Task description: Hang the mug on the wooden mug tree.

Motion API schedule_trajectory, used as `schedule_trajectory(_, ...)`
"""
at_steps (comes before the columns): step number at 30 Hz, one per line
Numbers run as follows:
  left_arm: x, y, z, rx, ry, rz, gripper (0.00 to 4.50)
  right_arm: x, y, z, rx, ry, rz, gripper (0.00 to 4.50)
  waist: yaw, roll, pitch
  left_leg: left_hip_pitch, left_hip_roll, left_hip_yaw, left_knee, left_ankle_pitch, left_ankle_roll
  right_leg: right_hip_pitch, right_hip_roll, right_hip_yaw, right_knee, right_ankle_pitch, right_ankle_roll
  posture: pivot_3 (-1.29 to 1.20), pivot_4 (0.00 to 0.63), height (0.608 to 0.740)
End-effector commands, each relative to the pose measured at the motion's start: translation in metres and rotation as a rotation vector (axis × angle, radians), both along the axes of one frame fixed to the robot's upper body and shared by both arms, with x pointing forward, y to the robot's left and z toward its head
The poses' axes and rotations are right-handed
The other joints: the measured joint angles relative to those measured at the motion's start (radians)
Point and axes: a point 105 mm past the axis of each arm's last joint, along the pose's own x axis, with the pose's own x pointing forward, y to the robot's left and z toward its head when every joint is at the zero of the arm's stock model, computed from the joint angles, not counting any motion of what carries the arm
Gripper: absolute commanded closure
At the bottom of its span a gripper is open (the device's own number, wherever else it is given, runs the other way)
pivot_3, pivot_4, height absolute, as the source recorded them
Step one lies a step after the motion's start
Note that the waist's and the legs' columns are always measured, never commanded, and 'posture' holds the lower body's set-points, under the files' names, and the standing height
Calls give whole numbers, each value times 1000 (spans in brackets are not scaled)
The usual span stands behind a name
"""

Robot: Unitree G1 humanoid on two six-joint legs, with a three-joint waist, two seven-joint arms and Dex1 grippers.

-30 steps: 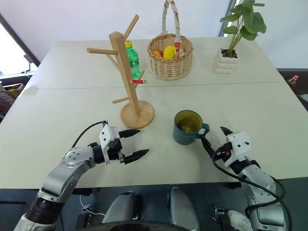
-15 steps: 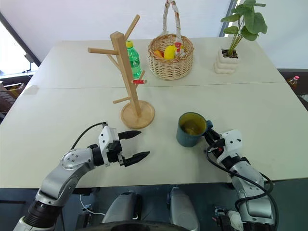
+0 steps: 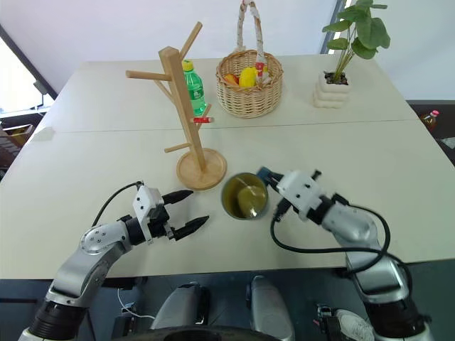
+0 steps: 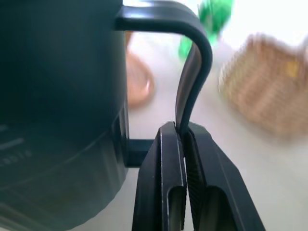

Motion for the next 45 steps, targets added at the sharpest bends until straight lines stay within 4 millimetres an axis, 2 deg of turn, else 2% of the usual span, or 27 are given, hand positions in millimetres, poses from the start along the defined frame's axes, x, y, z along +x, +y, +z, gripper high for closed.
schedule_trajectory(1,6,10,19,-11,-84,26,0,2,17,37,-27,-92,39,4442,0,-1,0,0,0,0,0,0,0,0,0,0,0,0,0,0,150,740)
schedule_trajectory(8,7,23,42,-50,-119,41,0,10,27,59,-91,-143,56,4442,0,-1,0,-3,-1,0,-1,0,0,-1,-3,0,-3,0,0,0,150,740)
schedule_trajectory(16,7,36,68,-69,-140,33,0,27,38,70,-122,-171,51,4442,-3,-1,0,-2,-1,0,-1,0,0,-1,-2,0,-2,0,0,0,150,740)
schedule_trajectory(27,5,41,68,-55,-139,48,0,44,65,82,-112,-201,83,4442,-3,-1,0,-2,-1,0,-1,0,0,-2,-3,0,-1,0,0,0,150,740)
schedule_trajectory(33,4,40,67,-59,-139,56,0,49,76,77,-153,-189,92,4442,-3,-1,0,-2,-1,0,-1,0,0,-2,-3,0,-2,0,0,0,150,740)
schedule_trajectory(40,5,40,67,-59,-142,63,0,55,78,71,-160,-170,70,4442,-4,-1,0,-3,-1,0,-1,0,0,-3,-3,0,-1,0,0,0,150,740)
schedule_trajectory(43,6,40,67,-60,-143,65,0,54,77,74,-154,-184,72,3534,-4,-1,0,-3,-1,0,-1,0,0,-3,-3,0,-1,0,0,0,150,740)
schedule_trajectory(45,6,40,67,-59,-143,67,0,52,74,79,-153,-209,67,2565,-4,-1,0,-3,-1,0,-1,0,0,-3,-3,0,-1,0,0,0,150,740)
